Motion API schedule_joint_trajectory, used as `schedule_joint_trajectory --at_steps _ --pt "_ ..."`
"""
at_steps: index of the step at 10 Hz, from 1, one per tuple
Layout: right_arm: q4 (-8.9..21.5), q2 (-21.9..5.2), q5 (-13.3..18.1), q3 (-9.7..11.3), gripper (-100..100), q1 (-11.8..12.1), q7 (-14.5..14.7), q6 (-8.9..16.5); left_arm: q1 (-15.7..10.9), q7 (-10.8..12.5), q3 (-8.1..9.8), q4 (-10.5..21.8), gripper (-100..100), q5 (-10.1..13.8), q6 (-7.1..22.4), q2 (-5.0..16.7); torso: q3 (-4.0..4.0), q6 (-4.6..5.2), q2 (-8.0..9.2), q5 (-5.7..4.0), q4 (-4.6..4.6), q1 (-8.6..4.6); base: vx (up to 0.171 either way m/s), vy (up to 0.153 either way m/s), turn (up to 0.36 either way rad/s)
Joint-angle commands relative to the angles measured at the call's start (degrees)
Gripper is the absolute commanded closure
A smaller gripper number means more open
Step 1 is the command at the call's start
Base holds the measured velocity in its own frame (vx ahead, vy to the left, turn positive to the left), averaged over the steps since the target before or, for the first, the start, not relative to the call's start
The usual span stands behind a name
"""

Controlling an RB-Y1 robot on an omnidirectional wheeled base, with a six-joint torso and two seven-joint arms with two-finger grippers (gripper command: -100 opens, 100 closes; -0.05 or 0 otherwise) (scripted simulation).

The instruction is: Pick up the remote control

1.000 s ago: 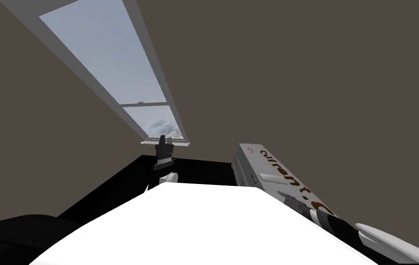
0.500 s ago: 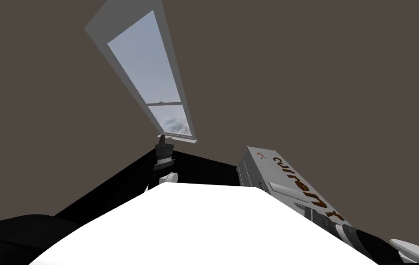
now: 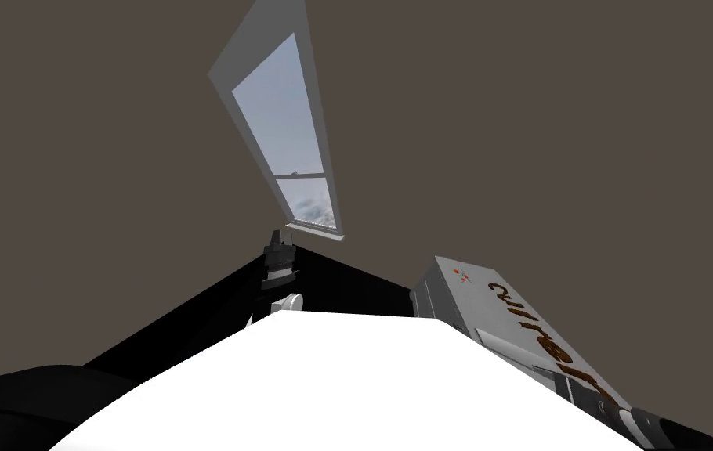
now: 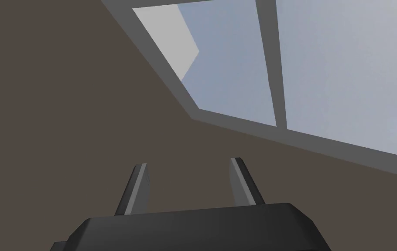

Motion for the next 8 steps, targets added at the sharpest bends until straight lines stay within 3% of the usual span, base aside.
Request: schedule_joint_trajectory --at_steps 1,4,8 --pt "2.0 -0.6 1.0 1.1 -100 0.5 1.2 0.0 0.0 0.0 0.00 0.0 0 0.0 0.0 0.0 0.00 0.00 0.00 0.00 0.00 0.00 -0.008 0.002 0.352" --pt "6.3 -1.2 3.4 4.1 -100 0.8 3.1 -0.1 0.0 0.0 -0.01 0.0 0 0.0 0.0 0.0 -0.04 -0.08 -0.07 -0.01 -0.01 -0.04 0.001 -0.014 0.438" --pt "8.8 -0.3 5.0 6.6 -100 0.9 4.2 -0.1 0.0 0.0 0.00 0.0 0 0.0 0.0 0.0 -0.05 -0.01 -0.08 0.00 -0.02 0.00 0.009 -0.013 0.209"
